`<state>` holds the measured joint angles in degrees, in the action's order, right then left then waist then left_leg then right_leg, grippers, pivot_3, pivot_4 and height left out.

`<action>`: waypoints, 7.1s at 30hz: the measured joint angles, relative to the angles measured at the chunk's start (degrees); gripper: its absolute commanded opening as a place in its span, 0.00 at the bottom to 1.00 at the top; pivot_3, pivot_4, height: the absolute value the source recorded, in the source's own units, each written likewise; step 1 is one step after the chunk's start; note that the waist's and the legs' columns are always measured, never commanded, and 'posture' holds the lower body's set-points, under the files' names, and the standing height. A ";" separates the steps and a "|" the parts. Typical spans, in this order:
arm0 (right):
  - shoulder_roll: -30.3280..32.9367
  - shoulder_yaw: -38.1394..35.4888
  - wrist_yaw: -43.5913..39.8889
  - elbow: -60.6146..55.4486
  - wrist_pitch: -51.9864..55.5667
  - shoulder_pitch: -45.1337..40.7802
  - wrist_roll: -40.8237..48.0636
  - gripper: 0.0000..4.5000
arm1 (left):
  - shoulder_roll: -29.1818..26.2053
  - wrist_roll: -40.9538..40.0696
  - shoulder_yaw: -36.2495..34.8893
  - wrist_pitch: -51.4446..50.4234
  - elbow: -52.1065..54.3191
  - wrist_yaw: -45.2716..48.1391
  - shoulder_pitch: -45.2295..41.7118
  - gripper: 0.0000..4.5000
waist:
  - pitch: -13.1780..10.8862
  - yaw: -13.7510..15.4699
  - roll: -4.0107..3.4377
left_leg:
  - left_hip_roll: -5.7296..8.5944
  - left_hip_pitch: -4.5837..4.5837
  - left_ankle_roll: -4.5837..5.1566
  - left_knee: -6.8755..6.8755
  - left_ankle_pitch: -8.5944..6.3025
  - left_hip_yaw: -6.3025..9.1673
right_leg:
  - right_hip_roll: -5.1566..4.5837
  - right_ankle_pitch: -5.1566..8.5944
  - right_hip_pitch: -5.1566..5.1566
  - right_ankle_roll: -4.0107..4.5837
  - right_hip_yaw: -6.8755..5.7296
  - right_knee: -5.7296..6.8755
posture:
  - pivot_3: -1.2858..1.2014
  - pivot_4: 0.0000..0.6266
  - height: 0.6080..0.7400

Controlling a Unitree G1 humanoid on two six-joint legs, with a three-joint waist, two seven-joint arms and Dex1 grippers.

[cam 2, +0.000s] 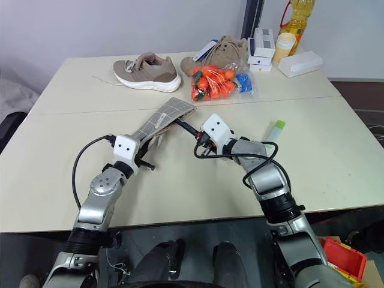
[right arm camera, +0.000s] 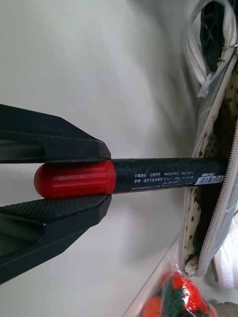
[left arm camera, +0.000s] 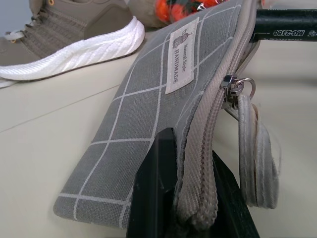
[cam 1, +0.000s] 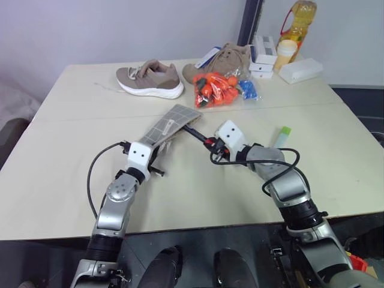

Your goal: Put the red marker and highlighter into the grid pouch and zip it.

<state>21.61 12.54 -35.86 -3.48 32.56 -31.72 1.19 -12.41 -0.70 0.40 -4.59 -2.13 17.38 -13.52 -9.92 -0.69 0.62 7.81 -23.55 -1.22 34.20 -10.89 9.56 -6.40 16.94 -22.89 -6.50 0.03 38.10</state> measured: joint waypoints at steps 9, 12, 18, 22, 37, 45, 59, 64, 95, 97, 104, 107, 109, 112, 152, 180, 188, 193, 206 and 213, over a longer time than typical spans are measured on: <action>6.29 7.95 -5.43 -3.54 -3.32 -2.09 -5.72 0.08 | -7.06 1.46 5.43 5.89 2.81 9.21 1.82 0.00 | 0.00 -0.04 0.00 | 0.00 0.00 0.00 -0.01 0.00 0.00 | -0.01 0.00 0.00 0.00 0.00 -0.02 | 0.52 0.24 1.00; 9.59 12.25 -8.07 -4.08 -6.46 -3.36 -10.06 0.08 | -9.96 1.95 7.38 8.25 3.07 12.87 2.32 0.00 | 0.00 -0.01 0.00 | 0.00 0.00 0.00 -0.01 -0.01 0.00 | -0.02 0.01 0.00 0.00 -0.01 -0.03 | 0.52 0.24 1.00; 9.95 14.15 -9.89 -4.09 -8.94 -3.58 -13.91 0.39 | -11.27 1.90 8.37 10.22 3.12 16.68 2.60 0.00 | -0.01 0.00 0.01 | -0.01 0.00 0.00 -0.01 -0.01 0.00 | -0.02 0.01 -0.01 0.00 -0.01 -0.04 | 0.52 0.24 1.00; 10.00 14.10 -10.92 -4.70 -9.46 -3.61 -14.51 0.85 | -11.27 1.77 8.39 10.47 3.14 17.43 2.59 0.00 | -0.01 0.00 0.01 | -0.01 0.00 0.00 -0.01 -0.01 0.01 | -0.02 0.01 0.00 0.00 -0.01 -0.03 | 0.52 0.24 1.00; 10.13 -16.03 -7.90 -17.22 11.32 8.91 3.76 0.99 | -3.15 1.75 5.43 1.62 -2.54 5.94 -3.81 0.00 | -0.02 0.97 0.08 | 0.00 0.01 0.03 0.12 -0.02 -0.01 | -0.02 0.00 0.13 -0.01 -0.05 -0.07 | 0.52 0.24 1.00; 3.17 -28.67 15.51 -6.38 22.39 6.35 0.49 0.99 | 0.82 2.45 5.71 0.14 -6.54 3.29 -7.07 0.00 | -0.01 1.27 0.06 | -0.04 0.00 0.02 0.04 -0.01 -0.03 | -0.01 -0.01 0.03 0.00 -0.02 -0.01 | 0.52 0.24 1.00; -5.31 -33.41 30.14 4.70 21.63 2.50 2.54 0.21 | 1.54 2.58 5.87 0.18 -7.04 2.89 -7.54 0.00 | 0.01 0.97 0.04 | 0.00 0.03 0.02 0.09 0.00 -0.05 | -0.01 -0.02 0.09 -0.01 0.00 0.00 | 0.52 0.24 1.00; -1.33 -26.99 26.02 4.59 18.52 2.60 2.27 0.20 | 0.94 2.29 5.26 0.18 -6.95 2.82 -7.45 0.00 | 0.00 0.05 0.03 | -0.01 0.02 0.02 0.08 0.00 -0.05 | 0.00 -0.01 0.08 -0.01 0.00 0.01 | 0.52 0.24 1.00; 11.39 0.36 -2.17 -13.76 4.30 5.39 1.34 0.20 | -1.21 -2.33 3.18 1.66 -5.58 8.72 -7.48 0.00 | -0.02 0.06 0.10 | 0.01 0.00 0.05 0.15 -0.02 -0.01 | -0.03 -0.02 0.13 -0.06 -0.05 -0.05 | 0.52 0.24 1.00; 11.56 0.82 -2.46 -14.16 4.78 4.70 0.95 0.20 | -1.39 -2.30 3.40 1.93 -5.57 9.27 -7.46 0.00 | -0.02 0.07 0.10 | 0.01 0.00 0.05 0.15 -0.02 -0.01 | -0.02 -0.02 0.13 -0.06 -0.05 -0.05 | 0.52 0.24 1.00; 15.34 4.89 -3.83 -14.31 6.00 1.31 -3.54 0.20 | -5.67 -0.92 7.50 7.03 -4.16 15.16 -6.15 0.00 | -0.02 0.08 0.10 | 0.01 -0.01 0.05 0.14 -0.03 -0.01 | -0.03 -0.01 0.12 -0.06 -0.05 -0.07 | 0.52 0.24 1.00; 18.72 8.86 -5.77 -14.10 5.05 -0.86 -7.74 0.20 | -8.53 0.42 9.42 9.87 -3.52 18.09 -5.16 0.00 | -0.02 0.00 0.09 | 0.01 -0.01 0.05 0.10 -0.03 -0.02 | -0.04 -0.01 0.10 -0.05 -0.05 -0.08 | 0.52 0.24 1.00; 20.02 11.22 -7.01 -13.89 3.44 -2.06 -10.27 0.20 | -9.45 1.31 10.12 10.63 -3.53 19.20 -5.04 0.00 | -0.02 0.05 0.09 | 0.00 -0.01 0.05 0.09 -0.03 -0.02 | -0.04 -0.01 0.10 -0.05 -0.05 -0.09 | 0.52 0.24 1.00; 19.77 13.49 -8.43 -13.55 1.69 -3.21 -12.76 0.20 | -9.60 1.44 10.25 11.34 -3.53 19.96 -5.04 0.00 | -0.02 0.03 0.10 | 0.00 -0.01 0.05 0.09 -0.03 -0.01 | -0.05 -0.01 0.10 -0.06 -0.04 -0.10 | 0.52 0.24 1.00; -5.73 -5.15 7.13 -14.01 16.25 2.16 9.17 0.92 | 4.01 -16.08 2.82 -28.81 -1.14 12.17 -19.75 0.00 | -0.03 -0.09 0.14 | 0.00 -0.03 0.05 0.18 -0.02 0.02 | 0.02 -0.02 0.09 -0.06 -0.05 -0.01 | 0.52 0.24 1.00; 2.03 -8.61 8.44 -14.85 14.98 1.46 12.66 0.01 | 1.76 -21.17 -1.61 -28.46 -1.43 12.90 -19.53 0.00 | -0.02 -0.32 0.13 | -0.06 -0.02 0.04 0.16 -0.02 -0.01 | 0.06 -0.03 0.08 -0.05 -0.04 -0.01 | 0.52 0.24 1.00; 2.39 -8.43 8.11 -14.85 13.16 1.45 12.59 0.01 | -0.77 -20.76 -1.23 -24.86 -2.93 14.40 -19.44 0.00 | -0.02 -0.21 0.13 | -0.05 -0.02 0.04 0.17 -0.02 -0.01 | 0.05 -0.03 0.09 -0.05 -0.04 -0.01 | 0.52 0.24 1.00; 2.99 -8.93 8.70 -13.99 12.36 -0.26 12.33 0.01 | -5.64 -15.47 2.55 -16.31 -3.39 17.21 -18.10 0.00 | -0.02 -0.32 0.13 | -0.06 -0.02 0.04 0.16 -0.02 -0.02 | 0.05 -0.03 0.08 -0.04 -0.02 -0.01 | 0.52 0.24 1.00; 11.69 -20.31 11.25 -5.03 10.33 -2.13 11.32 0.01 | -10.49 -6.33 7.86 -2.36 -5.06 20.19 -15.09 0.00 | -0.02 -0.16 0.12 | -0.04 -0.02 0.05 0.14 -0.02 -0.04 | 0.00 -0.03 0.09 -0.04 -0.02 -0.04 | 0.52 0.24 1.00; 13.35 -20.30 8.19 -4.57 11.88 1.01 13.28 0.22 | -10.54 -7.49 8.02 -3.73 -5.15 22.71 -13.02 0.24 | -0.02 -0.12 0.12 | -0.04 -0.02 0.08 0.14 -0.03 -0.04 | -0.01 -0.03 0.09 -0.04 -0.02 -0.06 | 0.52 0.24 1.00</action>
<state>34.96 -7.76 -27.67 -8.05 44.44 -30.71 14.47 -22.95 -8.19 8.42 -8.32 -7.29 40.09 -26.54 -9.94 -0.81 0.74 7.77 -23.58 -1.14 34.34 -10.93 9.52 -6.41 16.92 -22.80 -6.54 0.01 38.03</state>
